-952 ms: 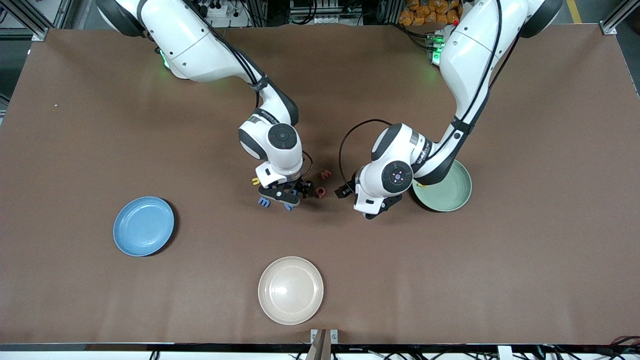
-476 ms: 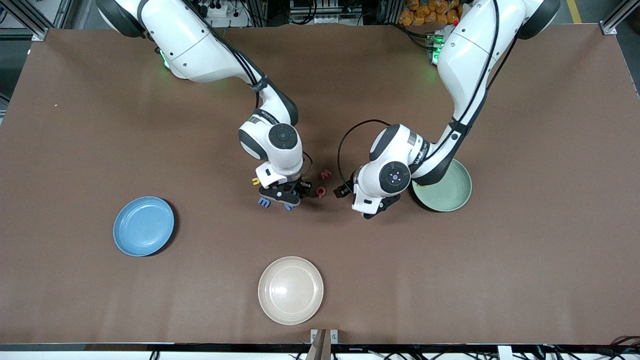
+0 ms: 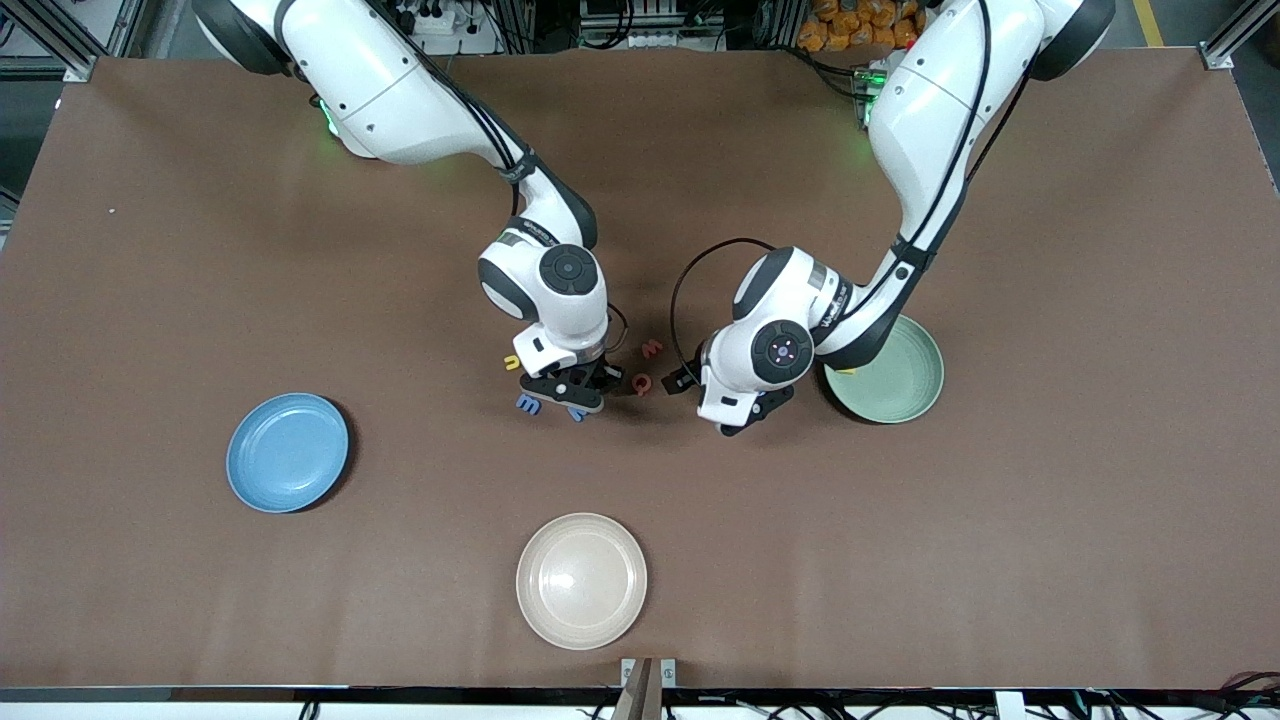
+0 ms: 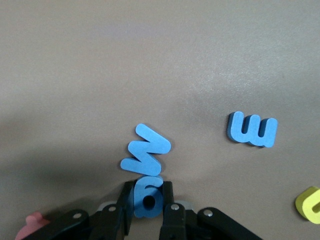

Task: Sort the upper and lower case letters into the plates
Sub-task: 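Carry the blue b to the blue plate and release it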

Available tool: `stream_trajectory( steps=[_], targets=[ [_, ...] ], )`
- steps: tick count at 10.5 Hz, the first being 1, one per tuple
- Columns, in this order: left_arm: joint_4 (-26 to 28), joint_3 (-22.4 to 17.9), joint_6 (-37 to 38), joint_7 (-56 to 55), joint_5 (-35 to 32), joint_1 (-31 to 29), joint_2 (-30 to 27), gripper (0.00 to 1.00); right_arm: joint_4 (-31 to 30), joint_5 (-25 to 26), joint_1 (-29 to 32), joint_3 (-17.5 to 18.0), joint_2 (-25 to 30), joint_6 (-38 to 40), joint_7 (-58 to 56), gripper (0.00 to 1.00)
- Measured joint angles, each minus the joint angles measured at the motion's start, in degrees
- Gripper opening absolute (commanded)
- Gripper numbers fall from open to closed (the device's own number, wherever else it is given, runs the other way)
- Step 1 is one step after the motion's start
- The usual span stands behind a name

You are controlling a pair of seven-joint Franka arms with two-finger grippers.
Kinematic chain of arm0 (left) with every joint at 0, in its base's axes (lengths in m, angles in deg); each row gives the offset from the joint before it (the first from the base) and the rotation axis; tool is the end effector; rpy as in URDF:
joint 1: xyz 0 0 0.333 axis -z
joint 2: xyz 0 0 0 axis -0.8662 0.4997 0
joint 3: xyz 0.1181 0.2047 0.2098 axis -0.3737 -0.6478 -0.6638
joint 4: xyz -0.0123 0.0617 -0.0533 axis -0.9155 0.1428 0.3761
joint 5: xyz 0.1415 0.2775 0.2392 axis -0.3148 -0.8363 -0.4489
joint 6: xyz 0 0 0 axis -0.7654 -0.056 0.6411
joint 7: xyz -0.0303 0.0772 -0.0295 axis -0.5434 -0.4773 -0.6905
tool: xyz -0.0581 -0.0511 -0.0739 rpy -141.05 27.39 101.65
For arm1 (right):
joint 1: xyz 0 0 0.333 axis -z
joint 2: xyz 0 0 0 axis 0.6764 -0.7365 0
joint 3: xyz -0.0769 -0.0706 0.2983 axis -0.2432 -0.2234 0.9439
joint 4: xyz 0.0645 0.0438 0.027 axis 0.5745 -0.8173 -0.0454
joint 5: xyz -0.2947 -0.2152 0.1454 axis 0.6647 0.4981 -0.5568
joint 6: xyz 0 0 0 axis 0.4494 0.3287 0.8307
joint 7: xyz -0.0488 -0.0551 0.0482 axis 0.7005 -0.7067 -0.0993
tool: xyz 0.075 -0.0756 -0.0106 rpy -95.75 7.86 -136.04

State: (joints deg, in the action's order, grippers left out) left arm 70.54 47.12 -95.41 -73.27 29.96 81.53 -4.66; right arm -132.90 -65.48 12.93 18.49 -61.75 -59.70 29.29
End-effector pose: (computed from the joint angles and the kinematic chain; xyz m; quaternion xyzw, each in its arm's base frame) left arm 0.5628 -0.4150 0.2163 0.9461 0.2737 -0.1592 0.0678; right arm 0.5310 0.4307 0.1809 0.9869 -0.1464 0.0666 0.0150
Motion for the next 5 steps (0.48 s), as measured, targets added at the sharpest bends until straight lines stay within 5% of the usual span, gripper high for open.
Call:
stream_trajectory(
  steps=[5],
  targets=[
    [-7.13,-3.88,-3.18,0.00,0.00,8.53,5.02,1.00,1.21,0.01,6.71,-0.29,6.97,8.76,-0.62,0.00]
  ],
)
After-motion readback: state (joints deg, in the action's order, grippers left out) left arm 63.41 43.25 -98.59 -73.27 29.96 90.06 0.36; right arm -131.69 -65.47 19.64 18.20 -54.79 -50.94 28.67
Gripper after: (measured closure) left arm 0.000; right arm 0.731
